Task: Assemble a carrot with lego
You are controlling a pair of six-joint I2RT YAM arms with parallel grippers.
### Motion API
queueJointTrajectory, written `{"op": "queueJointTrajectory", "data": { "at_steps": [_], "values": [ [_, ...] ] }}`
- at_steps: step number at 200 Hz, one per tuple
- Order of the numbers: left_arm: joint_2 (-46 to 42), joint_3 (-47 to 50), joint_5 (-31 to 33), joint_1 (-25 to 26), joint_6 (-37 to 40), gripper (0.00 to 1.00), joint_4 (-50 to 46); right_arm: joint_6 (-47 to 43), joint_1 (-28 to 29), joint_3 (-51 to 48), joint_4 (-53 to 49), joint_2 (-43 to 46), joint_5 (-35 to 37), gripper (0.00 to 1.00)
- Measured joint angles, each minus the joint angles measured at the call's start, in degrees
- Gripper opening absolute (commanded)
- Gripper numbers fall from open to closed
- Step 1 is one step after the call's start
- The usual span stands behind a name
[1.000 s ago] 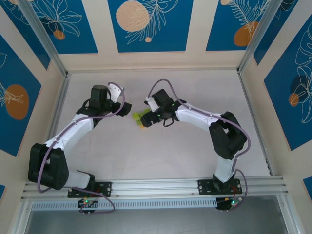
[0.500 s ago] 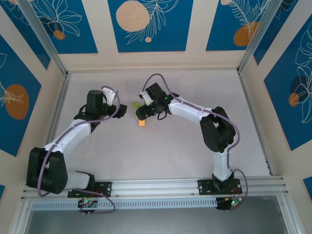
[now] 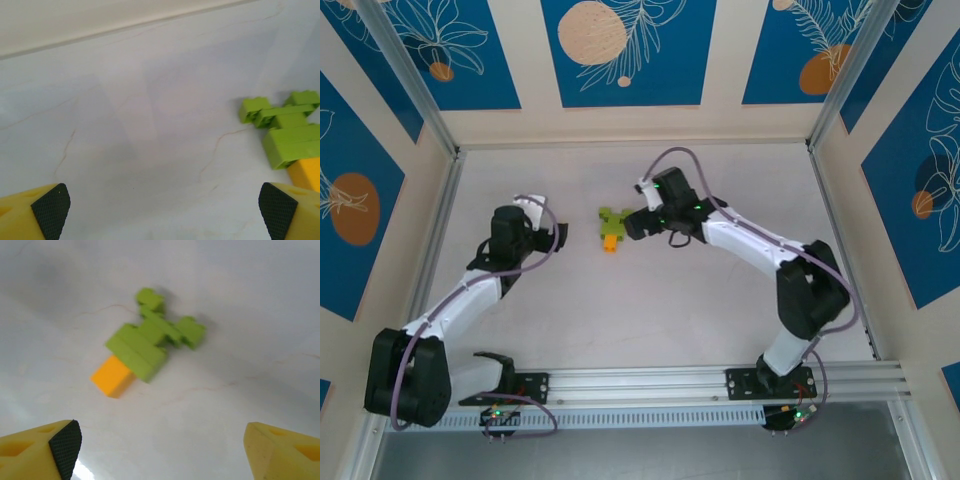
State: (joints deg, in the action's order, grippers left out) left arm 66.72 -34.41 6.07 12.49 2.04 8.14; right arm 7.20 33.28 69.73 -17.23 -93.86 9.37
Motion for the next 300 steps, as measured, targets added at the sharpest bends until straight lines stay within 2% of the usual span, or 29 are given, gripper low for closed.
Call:
{"op": "queueJointTrajectory", "data": {
  "at_steps": [26,46,63,82,90,116,149,163,166,170,196,222,300],
  "values": [
    [-0.55,8.96,4.96,-1.44,-0.63,1.0,9.27,-1.55,-8.09,-11.87,6.38,7.74,2.51,0.88],
    [2.54,13.64,6.1,-3.21,-0.63,1.0,16.61,-2.82,-14.75,-22.75,14.56,13.4,4.72,0.89],
    [8.17,13.53,6.03,-4.39,-0.66,0.99,21.64,-3.28,-19.34,-30.8,21.22,16.96,5.73,0.89],
    [10.75,13.46,6.01,-4.68,-0.63,0.99,24.09,-3.67,-21.31,-34.14,24.65,17.59,6.21,0.89],
    [11.76,13.44,5.97,-4.96,-0.61,0.99,26.47,-4.15,-22.45,-37.51,31.98,17.77,5.6,0.89],
    [16.57,12.41,1.99,-9.35,-1.55,0.99,31.39,-4.22,-26.64,-45.07,41.59,16.94,5.25,0.89],
    [20.72,11.45,-3.21,-10.08,-0.98,0.99,34.27,-3.96,-29.22,-46.66,52.68,11.93,4.13,0.89],
    [21.07,11.65,-4.02,-9.94,-0.57,0.99,35.95,-3.45,-30.18,-46.49,53.94,10.43,3.21,0.9],
    [21.07,11.74,-4.04,-9.94,-0.44,0.99,36.22,-3.21,-30.45,-46.49,54.25,10.16,3.02,0.91],
    [21.07,11.82,-4.15,-9.92,-0.39,0.99,36.74,-3.1,-30.8,-46.4,54.75,9.75,2.78,1.0],
    [21.07,12.98,-3.69,-8.2,0.92,0.99,39.85,-2.34,-31.8,-46.45,58.73,7.87,1.57,0.99],
    [21.2,13.14,-1.7,-7.21,1.05,0.99,40.3,-2.75,-30.49,-49.48,64.85,7.43,1.6,0.99],
    [21.22,13.14,-0.9,-7.61,1.03,0.99,40.3,-2.03,-32.98,-47.32,63.67,6.95,-1.51,0.99]
  ]
}}
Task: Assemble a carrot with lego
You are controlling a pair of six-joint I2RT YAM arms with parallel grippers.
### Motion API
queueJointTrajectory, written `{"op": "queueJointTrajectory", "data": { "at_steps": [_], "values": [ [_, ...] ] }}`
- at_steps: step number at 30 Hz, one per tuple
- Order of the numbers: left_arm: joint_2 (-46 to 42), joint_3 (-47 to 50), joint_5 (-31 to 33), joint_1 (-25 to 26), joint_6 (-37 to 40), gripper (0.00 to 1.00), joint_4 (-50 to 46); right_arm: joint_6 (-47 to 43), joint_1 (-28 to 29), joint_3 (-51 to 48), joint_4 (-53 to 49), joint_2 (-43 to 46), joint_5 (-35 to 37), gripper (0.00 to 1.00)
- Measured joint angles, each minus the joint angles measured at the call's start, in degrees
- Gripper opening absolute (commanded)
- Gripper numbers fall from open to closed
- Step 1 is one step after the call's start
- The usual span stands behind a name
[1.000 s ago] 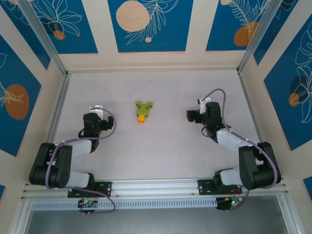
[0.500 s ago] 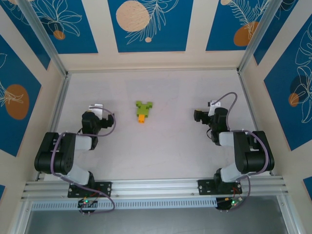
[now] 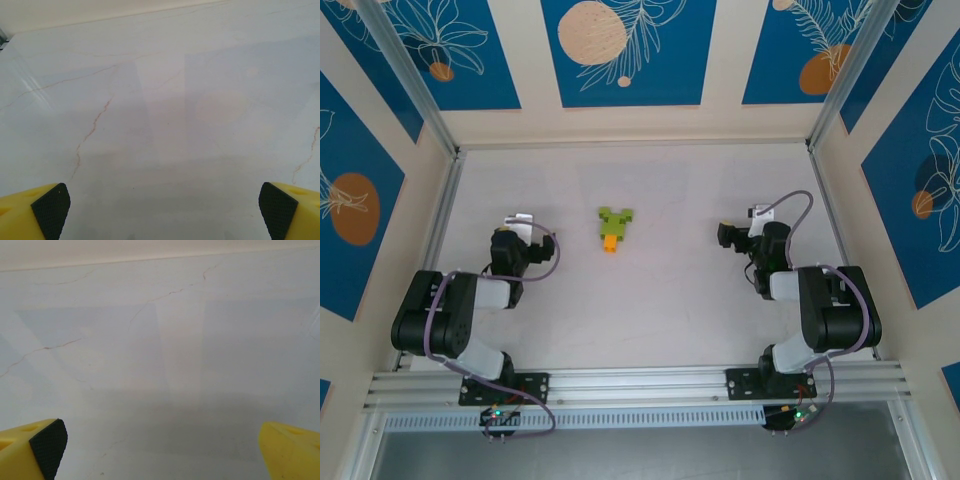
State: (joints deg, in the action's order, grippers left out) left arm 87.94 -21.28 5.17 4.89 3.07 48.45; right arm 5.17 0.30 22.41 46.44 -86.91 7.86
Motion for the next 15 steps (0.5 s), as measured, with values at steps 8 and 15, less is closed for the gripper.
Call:
{"op": "queueJointTrajectory", "data": {
  "at_steps": [8,15],
  "values": [
    [0.0,0.0,0.0,0.0,0.0,0.99,0.0,0.2,0.0,0.0,-0.61,0.0,-0.42,0.99],
    [0.0,-0.02,0.0,0.0,0.0,0.99,0.0,0.2,0.0,0.0,-0.63,0.0,-0.42,0.99]
  ]
}}
